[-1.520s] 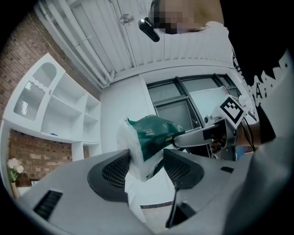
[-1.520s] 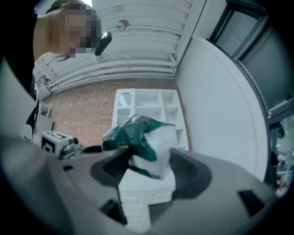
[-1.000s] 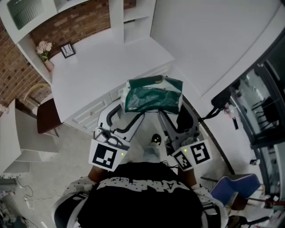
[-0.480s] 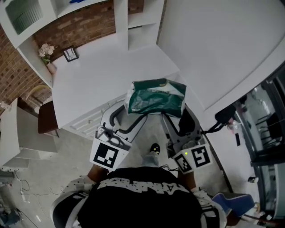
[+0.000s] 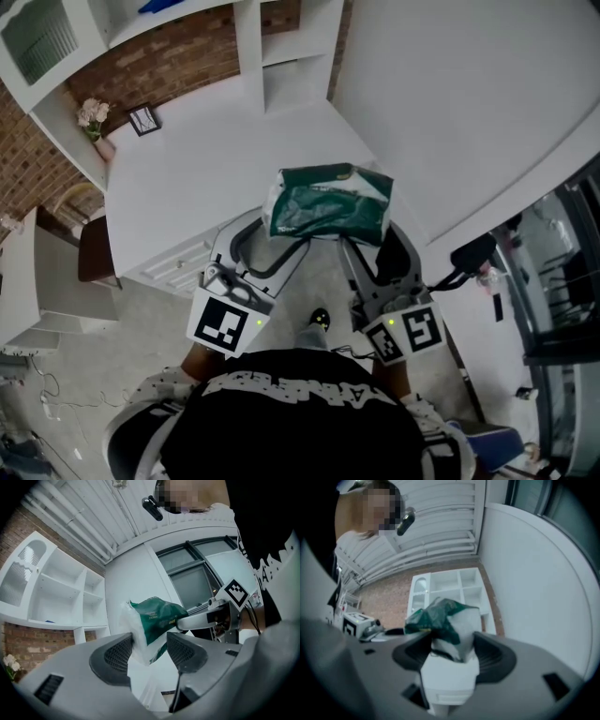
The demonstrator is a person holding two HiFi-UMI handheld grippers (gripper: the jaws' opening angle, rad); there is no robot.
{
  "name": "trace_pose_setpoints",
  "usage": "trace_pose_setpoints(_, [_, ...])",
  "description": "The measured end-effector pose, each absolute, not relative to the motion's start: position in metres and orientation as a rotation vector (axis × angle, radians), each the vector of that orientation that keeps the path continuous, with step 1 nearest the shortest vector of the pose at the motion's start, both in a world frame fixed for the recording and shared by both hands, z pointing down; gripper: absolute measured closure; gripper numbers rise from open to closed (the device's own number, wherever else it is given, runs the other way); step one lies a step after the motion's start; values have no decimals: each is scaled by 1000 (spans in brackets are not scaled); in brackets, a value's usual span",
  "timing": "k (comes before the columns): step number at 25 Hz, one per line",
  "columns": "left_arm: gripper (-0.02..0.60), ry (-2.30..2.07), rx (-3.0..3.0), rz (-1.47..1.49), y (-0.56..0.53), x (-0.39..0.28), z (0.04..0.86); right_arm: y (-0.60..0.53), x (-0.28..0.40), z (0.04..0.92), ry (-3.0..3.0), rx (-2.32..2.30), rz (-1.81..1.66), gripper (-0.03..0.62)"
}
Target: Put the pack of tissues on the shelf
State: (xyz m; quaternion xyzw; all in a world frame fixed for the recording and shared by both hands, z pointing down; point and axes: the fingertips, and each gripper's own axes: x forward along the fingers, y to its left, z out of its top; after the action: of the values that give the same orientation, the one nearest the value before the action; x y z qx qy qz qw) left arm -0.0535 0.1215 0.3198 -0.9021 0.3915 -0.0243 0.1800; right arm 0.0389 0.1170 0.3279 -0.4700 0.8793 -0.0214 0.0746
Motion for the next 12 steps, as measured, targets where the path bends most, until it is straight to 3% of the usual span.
trace_pose_setpoints(12, [322,1178,-2505,-94,85,-16,314,75,75,323,2648,-1317,-89,293])
